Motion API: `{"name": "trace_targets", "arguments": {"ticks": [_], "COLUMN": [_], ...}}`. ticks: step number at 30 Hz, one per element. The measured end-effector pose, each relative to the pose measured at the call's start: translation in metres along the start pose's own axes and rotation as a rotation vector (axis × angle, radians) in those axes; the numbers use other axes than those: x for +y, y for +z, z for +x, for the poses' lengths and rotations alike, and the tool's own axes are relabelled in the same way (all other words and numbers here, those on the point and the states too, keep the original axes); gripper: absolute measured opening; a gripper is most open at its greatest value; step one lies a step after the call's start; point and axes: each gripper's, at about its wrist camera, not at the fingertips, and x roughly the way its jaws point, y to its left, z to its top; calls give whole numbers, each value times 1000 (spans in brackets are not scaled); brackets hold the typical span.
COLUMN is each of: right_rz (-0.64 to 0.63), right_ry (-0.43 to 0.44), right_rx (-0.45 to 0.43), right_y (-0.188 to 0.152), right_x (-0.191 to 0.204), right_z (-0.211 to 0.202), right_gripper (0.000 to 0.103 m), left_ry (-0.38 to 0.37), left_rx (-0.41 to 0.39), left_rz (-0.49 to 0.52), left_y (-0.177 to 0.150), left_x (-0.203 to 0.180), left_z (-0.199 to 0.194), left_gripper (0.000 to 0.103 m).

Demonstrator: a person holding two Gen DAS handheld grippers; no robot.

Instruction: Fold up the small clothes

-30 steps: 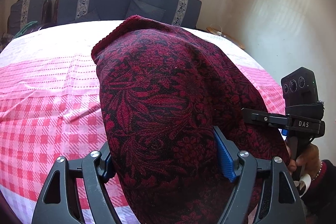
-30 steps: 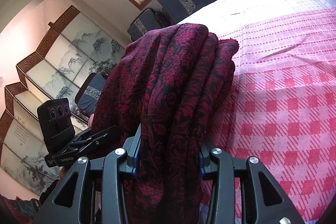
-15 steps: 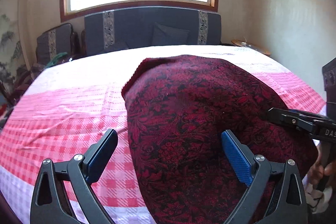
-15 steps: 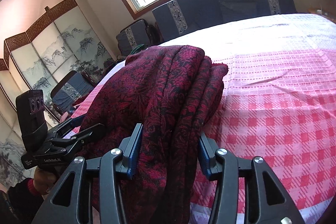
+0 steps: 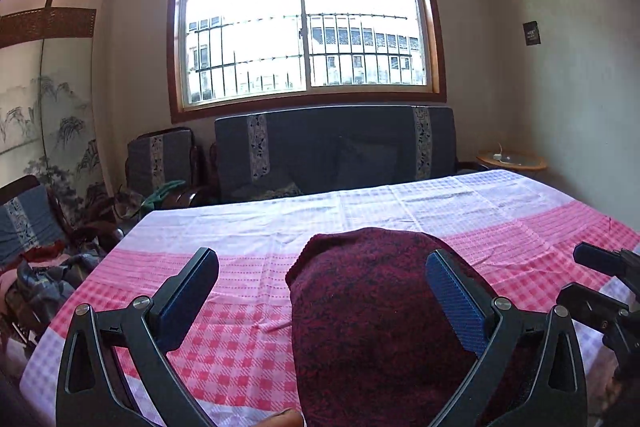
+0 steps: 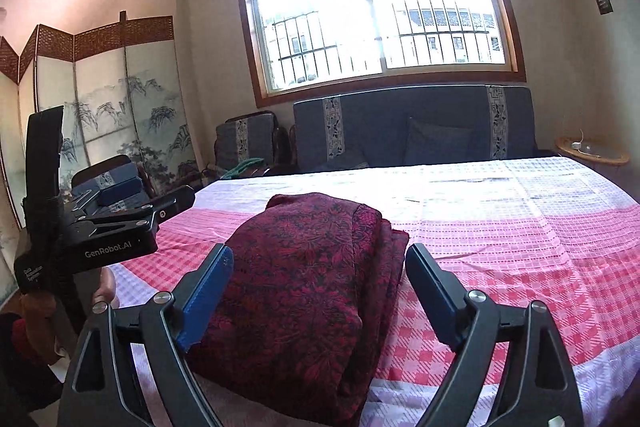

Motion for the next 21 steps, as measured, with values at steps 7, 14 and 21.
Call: {"name": "trace_targets", "arguments": {"ticks": [7,14,21], "right_rz": [12,32,20], "right_ry": [18,23,-1], "right_rx": [-17,-6,5], "right_y": [3,-2,-3], "right_x": [3,-4,-4], "right_z": [-17,-21,-20], "right_gripper": [89,91,93], "left_ry": [-78,-65,-40], "left_rx": [5,5,-22], "left_rz": [-41,-26,-25], "left_y": [14,14,6], "left_x": [-5,-11,-15], "left_z": [-19,-21,-24], "left_gripper": [103,103,103]}}
